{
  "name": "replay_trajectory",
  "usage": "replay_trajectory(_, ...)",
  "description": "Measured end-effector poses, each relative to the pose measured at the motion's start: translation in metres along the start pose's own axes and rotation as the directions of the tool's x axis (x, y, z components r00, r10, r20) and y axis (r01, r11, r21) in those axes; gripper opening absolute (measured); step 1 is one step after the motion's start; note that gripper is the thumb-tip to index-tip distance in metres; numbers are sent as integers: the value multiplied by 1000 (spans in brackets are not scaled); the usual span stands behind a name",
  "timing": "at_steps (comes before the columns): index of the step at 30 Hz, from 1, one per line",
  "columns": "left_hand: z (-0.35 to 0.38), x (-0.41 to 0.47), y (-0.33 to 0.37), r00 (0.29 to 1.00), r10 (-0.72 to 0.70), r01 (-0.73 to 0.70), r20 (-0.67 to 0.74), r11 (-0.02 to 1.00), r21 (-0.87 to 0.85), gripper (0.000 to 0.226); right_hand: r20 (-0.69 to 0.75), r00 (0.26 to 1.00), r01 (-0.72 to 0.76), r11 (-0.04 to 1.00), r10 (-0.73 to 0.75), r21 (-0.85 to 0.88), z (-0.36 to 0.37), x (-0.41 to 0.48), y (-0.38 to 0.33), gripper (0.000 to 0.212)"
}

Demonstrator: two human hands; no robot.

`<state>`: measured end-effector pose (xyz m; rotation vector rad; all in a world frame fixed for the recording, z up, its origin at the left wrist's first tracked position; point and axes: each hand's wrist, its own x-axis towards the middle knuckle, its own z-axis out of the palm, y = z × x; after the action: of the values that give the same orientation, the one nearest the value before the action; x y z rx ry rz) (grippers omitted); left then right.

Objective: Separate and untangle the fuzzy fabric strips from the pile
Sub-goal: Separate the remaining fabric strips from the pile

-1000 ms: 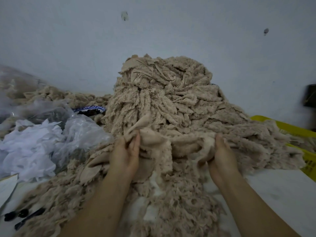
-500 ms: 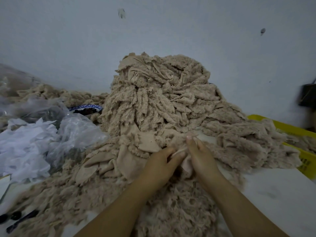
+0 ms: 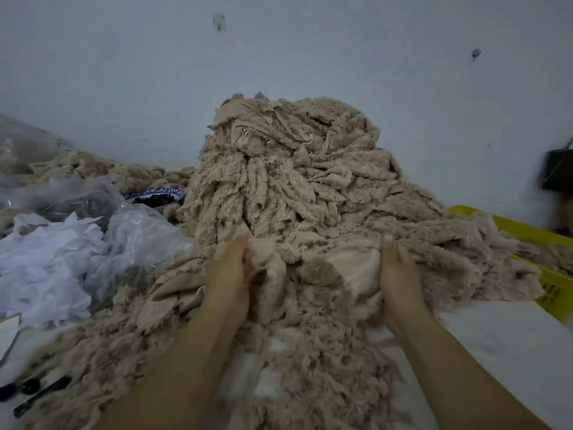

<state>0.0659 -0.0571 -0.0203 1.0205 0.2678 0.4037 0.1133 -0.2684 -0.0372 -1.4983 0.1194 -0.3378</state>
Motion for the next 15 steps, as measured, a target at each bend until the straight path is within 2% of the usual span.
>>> replay_trajectory(1, 0, -2, -4, 998, 34, -41, 49, 986, 164, 31, 23, 1000, 5, 1000, -5, 0, -1, -1, 0, 31)
replay_trajectory(3, 7, -13, -13, 968, 73, -192, 240, 830, 523, 16, 100, 995, 33, 999, -31, -15, 5, -10, -2, 32)
replay_trajectory(4, 11, -18, -17, 939, 66, -274, 337, 734, 622, 16, 151, 987, 55, 998, -51, -21, 9, -15, -3, 34)
replay_trajectory(5, 15, -23, -19, 912, 33, -320, 408, 678, 661, 22, 196, 978, 86, 995, -77, -39, 13, -20, -4, 34)
replay_trajectory(6, 17, -27, -19, 898, -22, -312, 440, 672, 671, 29, 241, 965, 122, 991, -104, -60, 15, -24, -6, 32)
replay_trajectory(8, 20, -35, -17, 878, -145, -220, 456, 725, 653, 34, 336, 932, 169, 984, -138, -64, 19, -33, -8, 35)
replay_trajectory(11, 21, -35, -20, 830, -258, 23, 495, 902, 432, 52, 437, 881, 237, 968, -179, -81, 23, -45, -11, 42)
replay_trajectory(15, 21, -27, -18, 870, -286, 234, 401, 957, 174, 38, 508, 815, 403, 902, -278, -154, 24, -49, -10, 29)
